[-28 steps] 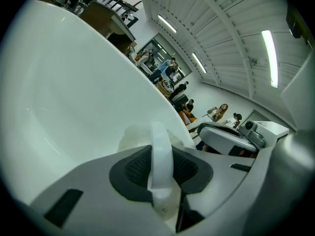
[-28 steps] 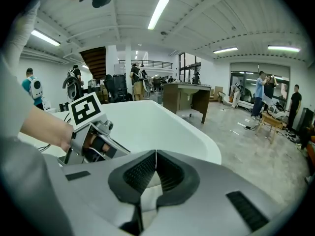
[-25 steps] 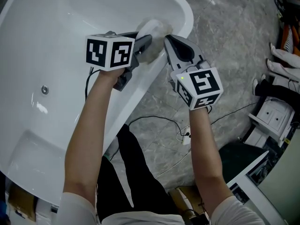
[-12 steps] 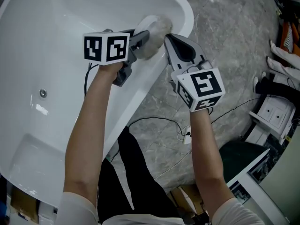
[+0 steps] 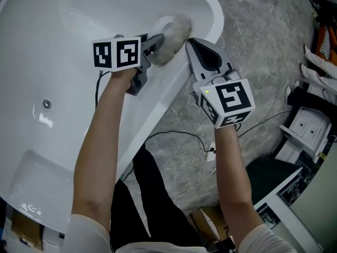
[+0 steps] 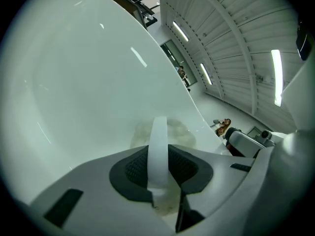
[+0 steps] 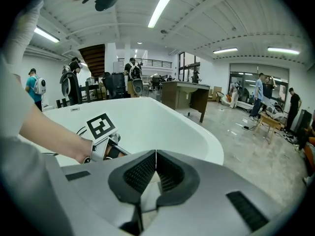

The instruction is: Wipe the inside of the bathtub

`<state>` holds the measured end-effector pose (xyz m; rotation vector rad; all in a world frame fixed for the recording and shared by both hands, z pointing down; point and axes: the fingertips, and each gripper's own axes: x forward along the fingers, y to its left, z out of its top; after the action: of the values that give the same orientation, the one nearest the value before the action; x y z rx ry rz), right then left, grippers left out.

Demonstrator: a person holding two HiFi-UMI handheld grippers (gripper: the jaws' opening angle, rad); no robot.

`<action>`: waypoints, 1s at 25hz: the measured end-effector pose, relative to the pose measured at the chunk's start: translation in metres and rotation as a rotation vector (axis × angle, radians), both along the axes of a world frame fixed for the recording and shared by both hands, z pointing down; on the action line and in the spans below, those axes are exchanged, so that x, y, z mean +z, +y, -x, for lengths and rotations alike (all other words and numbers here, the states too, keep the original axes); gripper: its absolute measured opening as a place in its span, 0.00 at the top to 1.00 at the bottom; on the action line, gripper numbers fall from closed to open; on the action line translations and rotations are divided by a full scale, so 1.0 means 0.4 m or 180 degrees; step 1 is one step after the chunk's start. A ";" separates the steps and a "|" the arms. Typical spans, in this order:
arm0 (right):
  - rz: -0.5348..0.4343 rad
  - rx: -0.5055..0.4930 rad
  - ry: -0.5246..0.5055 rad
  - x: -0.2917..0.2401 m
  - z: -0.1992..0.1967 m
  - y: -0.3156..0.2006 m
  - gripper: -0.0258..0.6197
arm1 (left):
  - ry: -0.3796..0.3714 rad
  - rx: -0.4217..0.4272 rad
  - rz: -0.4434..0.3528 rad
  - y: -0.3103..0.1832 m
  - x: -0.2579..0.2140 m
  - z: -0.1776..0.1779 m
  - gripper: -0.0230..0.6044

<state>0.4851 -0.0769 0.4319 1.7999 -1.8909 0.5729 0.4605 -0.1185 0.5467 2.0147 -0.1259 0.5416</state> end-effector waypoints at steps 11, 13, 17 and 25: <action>0.0001 0.0009 0.0022 -0.003 -0.002 -0.001 0.93 | -0.0360 -0.0148 0.0205 0.001 0.103 0.066 0.80; 0.0004 -0.0006 0.0025 -0.002 0.006 -0.002 0.93 | -0.0446 -0.0150 0.0225 0.007 0.123 0.092 0.80; 0.0031 -0.0015 0.0099 -0.008 0.010 -0.003 0.93 | -0.0571 -0.0149 0.0274 0.024 0.140 0.138 0.80; 0.0031 -0.0090 0.0161 -0.019 0.091 0.015 0.93 | -0.0758 -0.0275 0.0413 0.080 0.174 0.283 0.80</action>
<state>0.4487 -0.0708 0.4243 1.7621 -1.8738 0.5211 0.3474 -0.0864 0.6161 1.8052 -0.3131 0.7151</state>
